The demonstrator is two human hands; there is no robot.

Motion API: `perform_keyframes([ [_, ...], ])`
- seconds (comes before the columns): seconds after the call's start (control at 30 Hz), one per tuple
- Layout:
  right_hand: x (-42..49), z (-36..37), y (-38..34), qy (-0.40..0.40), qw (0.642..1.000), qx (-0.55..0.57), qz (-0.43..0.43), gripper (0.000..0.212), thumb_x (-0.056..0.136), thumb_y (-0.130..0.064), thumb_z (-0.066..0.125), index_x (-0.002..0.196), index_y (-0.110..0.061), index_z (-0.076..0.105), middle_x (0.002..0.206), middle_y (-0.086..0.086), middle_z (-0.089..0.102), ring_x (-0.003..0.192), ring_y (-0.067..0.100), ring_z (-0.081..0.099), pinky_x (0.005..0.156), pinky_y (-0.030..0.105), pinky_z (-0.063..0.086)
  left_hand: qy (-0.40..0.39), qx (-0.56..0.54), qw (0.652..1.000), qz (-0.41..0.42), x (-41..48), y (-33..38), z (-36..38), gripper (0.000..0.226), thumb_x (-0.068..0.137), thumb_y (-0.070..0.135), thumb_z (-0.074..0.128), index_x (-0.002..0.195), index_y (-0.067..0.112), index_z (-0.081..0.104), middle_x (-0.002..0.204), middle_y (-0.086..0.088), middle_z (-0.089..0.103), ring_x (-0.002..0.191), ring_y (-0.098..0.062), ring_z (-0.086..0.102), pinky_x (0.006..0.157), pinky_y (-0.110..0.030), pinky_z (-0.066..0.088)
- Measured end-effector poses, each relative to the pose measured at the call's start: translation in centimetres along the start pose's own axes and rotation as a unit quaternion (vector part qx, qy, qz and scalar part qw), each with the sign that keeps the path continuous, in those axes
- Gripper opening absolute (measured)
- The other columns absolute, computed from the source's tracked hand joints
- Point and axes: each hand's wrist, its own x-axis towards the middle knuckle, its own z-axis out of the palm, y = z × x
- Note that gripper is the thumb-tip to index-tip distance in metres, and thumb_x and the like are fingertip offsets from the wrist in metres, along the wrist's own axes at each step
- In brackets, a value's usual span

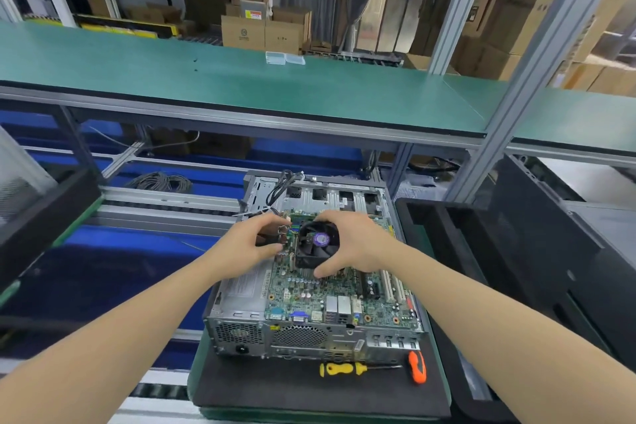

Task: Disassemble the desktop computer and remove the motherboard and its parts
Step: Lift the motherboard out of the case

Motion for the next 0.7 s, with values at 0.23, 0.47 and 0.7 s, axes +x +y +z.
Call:
perform_keyframes([
  [0.23,-1.1,0.7,0.9,-0.010,0.999,0.037,0.000,0.098,0.069,-0.076,0.076,0.148,-0.032,0.040,0.137,-0.008,0.048,0.123,0.012,0.047,0.105,0.033,0.041,0.089,0.042,0.995,0.001,-1.5,-0.4,1.4,0.040,0.094,0.009,0.071,0.129,0.027,0.063,0.120,0.014,0.066,0.110,0.001,0.060,0.103,-0.029,0.050],
  [0.47,-4.9,1.7,5.4,0.239,0.960,0.063,0.130,0.041,0.100,-0.051,0.053,0.130,-0.025,0.060,0.133,-0.004,0.054,0.126,0.012,0.049,0.099,0.029,0.038,0.227,0.128,0.963,-0.072,-2.3,-1.0,2.4,0.038,0.086,0.008,0.071,0.119,0.024,0.061,0.122,0.003,0.048,0.107,-0.024,0.054,0.099,-0.046,0.045],
  [0.7,-10.8,5.3,9.6,0.236,0.911,0.190,0.279,0.052,0.104,-0.051,0.047,0.150,-0.028,0.040,0.150,0.004,0.045,0.128,0.021,0.051,0.100,0.035,0.041,0.217,0.047,0.959,-0.177,-3.9,-1.3,2.8,0.049,0.098,0.010,0.061,0.143,0.008,0.040,0.141,-0.012,0.044,0.115,-0.032,0.058,0.089,-0.044,0.047],
])
